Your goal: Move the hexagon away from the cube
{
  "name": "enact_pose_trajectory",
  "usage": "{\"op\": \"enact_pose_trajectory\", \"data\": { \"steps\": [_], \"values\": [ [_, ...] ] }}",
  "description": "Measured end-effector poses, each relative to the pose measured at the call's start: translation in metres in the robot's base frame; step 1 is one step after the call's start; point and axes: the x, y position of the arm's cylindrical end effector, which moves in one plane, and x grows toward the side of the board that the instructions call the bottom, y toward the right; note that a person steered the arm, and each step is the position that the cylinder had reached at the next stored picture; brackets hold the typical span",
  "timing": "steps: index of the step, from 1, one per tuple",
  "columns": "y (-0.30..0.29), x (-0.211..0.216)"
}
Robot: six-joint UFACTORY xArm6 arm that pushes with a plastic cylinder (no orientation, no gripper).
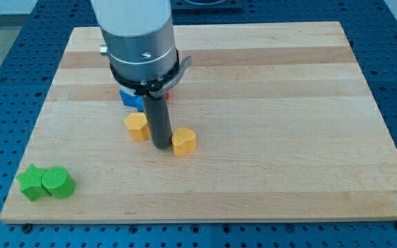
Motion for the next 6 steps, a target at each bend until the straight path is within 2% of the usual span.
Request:
{"op": "enact_pose_trajectory", "data": {
  "steps": [3, 5, 6],
  "values": [
    [-0.088, -0.009],
    [-0.027, -0.010],
    [-0.047, -0.023]
  ]
}}
